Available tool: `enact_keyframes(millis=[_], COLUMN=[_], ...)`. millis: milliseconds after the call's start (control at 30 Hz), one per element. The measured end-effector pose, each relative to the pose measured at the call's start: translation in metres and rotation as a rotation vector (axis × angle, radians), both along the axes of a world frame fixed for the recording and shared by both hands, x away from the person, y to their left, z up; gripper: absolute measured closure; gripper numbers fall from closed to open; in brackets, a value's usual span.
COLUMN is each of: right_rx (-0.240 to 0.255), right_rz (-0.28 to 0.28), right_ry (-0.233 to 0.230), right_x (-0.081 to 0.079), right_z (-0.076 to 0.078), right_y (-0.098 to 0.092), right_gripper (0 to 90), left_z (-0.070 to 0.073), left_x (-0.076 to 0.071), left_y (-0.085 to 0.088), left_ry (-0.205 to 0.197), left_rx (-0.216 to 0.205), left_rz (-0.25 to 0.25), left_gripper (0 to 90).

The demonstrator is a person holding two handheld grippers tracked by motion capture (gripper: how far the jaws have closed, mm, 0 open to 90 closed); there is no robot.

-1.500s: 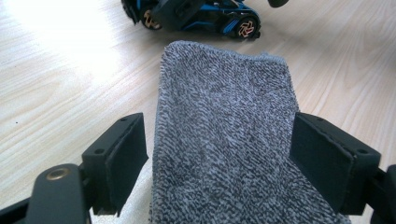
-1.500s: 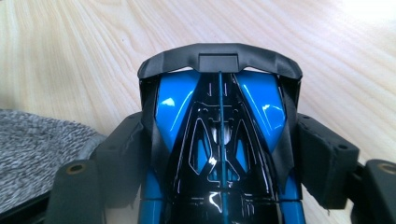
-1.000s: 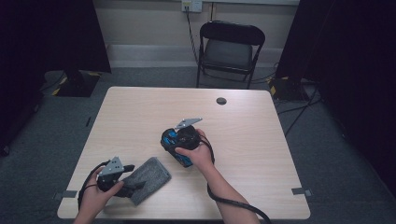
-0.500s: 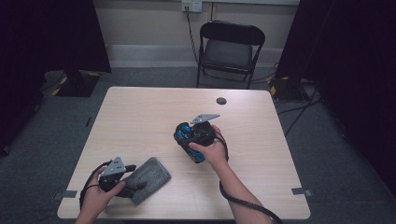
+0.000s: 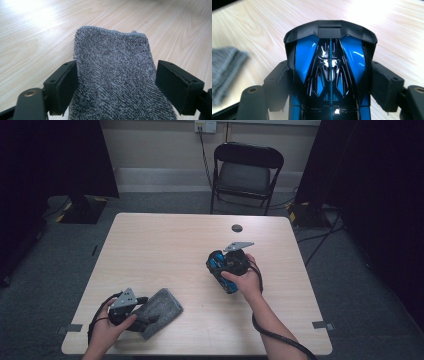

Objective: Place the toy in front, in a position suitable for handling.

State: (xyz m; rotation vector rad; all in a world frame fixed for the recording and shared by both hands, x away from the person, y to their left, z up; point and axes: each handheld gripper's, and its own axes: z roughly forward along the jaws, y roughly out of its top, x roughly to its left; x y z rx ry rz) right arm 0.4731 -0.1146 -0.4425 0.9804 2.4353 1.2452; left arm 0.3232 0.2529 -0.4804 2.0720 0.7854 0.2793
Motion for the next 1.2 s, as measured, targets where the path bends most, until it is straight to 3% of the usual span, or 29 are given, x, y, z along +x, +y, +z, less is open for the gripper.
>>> enact_keyframes(millis=[133,167,333,767,933,1200], right_rx=[-0.031,-0.061,-0.074,-0.106,-0.136,-0.137], right_rz=[-0.011,-0.020,-0.034,-0.026,-0.012,0.008], right_ry=[0.001,0.008,0.024,0.031,0.030,0.031], right_x=[0.002,0.004,0.010,0.022,0.021,0.022], right_z=[-0.006,-0.010,-0.020,-0.042,-0.047,-0.051], right_y=[-0.009,-0.015,-0.022,-0.009,-0.002,-0.001], right_gripper=[25.6,25.6,25.6,25.4,25.4,25.3], left_z=[0.001,0.001,-0.002,-0.003,-0.004,-0.004], left_x=[0.000,0.000,0.001,0.001,0.001,0.001], left_y=[0.000,-0.001,-0.002,-0.002,-0.001,-0.001], left_ry=[0.001,0.000,0.009,0.019,0.021,0.025], left_rx=[-0.003,-0.005,-0.002,-0.005,0.000,-0.003], left_rz=[0.003,0.001,-0.004,-0.005,-0.003,0.000], left_gripper=[18.3,18.3,18.3,18.3,18.3,18.3])
